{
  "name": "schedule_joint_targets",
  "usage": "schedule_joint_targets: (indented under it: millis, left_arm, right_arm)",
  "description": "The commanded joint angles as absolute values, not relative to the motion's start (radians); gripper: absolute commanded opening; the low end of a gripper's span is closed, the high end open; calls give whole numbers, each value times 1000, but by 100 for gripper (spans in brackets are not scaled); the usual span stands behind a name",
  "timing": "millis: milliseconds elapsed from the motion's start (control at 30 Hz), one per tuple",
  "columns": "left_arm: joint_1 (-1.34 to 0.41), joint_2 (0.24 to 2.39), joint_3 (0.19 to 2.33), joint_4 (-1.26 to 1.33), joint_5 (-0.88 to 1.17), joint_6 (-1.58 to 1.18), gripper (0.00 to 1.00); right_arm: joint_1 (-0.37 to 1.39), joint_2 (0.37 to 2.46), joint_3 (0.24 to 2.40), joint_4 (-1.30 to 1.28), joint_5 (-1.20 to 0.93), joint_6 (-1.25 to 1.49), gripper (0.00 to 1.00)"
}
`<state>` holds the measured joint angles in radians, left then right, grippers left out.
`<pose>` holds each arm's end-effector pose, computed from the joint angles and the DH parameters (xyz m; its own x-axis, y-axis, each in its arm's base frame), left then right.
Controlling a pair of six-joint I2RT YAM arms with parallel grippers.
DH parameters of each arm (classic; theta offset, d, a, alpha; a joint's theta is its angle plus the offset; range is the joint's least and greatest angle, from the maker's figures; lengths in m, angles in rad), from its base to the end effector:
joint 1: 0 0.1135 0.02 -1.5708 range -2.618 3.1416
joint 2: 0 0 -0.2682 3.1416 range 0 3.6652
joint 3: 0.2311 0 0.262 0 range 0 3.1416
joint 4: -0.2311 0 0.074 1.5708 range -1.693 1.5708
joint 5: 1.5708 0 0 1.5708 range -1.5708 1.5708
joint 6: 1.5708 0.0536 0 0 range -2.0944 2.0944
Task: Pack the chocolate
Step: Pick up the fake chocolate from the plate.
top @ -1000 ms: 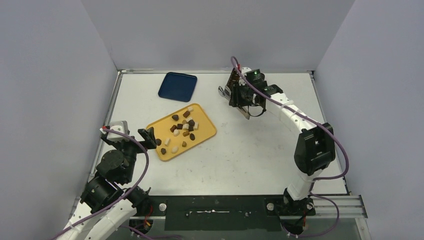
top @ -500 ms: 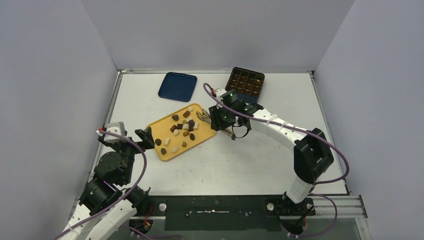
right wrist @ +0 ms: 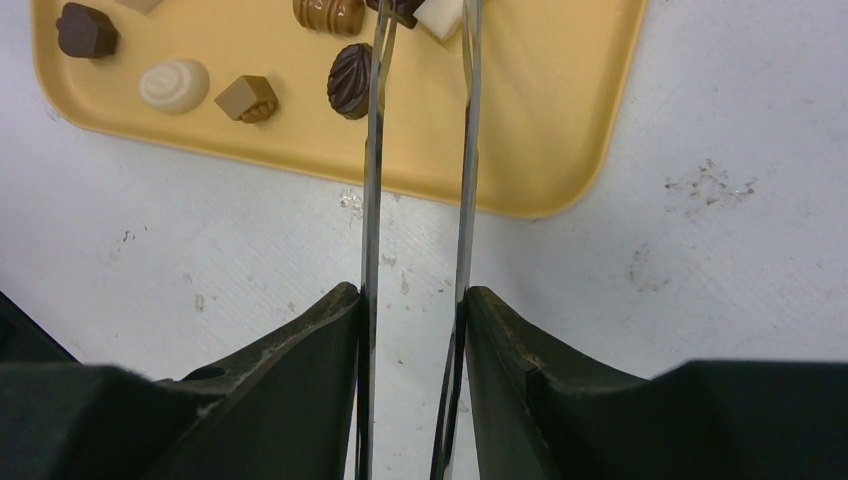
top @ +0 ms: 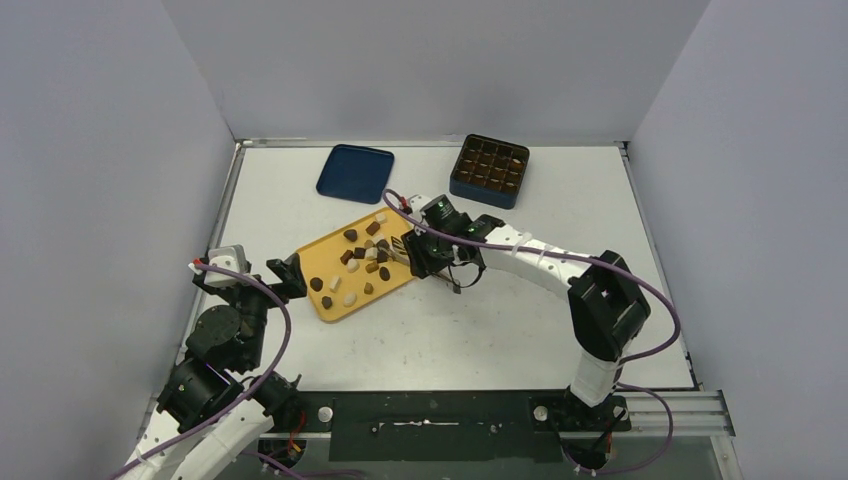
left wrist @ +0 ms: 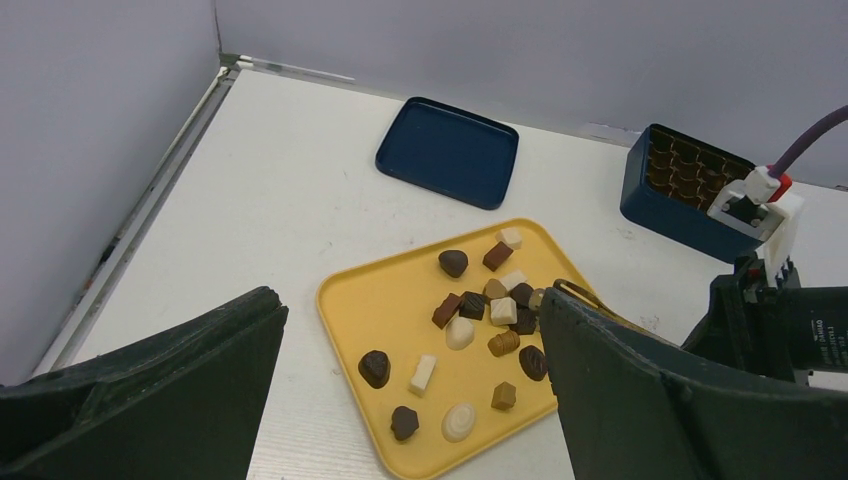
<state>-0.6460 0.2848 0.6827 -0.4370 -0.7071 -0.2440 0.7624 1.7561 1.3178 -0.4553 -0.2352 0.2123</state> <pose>0.0921 -0.0258 0.3385 -0.0156 -0.2182 -0.9758 -0.0664 0.9740 -0.2168 0.2841 0.2886 0.2249 -0.7147 -0.3992 -0.5743 -0.6410 0.7023 0.3096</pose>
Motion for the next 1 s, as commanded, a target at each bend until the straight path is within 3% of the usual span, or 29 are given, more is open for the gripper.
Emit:
schedule_joint_targets:
  millis: [0, 967]
  left_arm:
    - [-638, 279, 695, -407, -716, -248, 97]
    - [-638, 279, 695, -408, -703, -251, 97]
  right_arm:
    - [773, 1770, 1355, -429, -210, 189, 40]
    - [788, 1853, 1424, -520, -181, 161, 45]
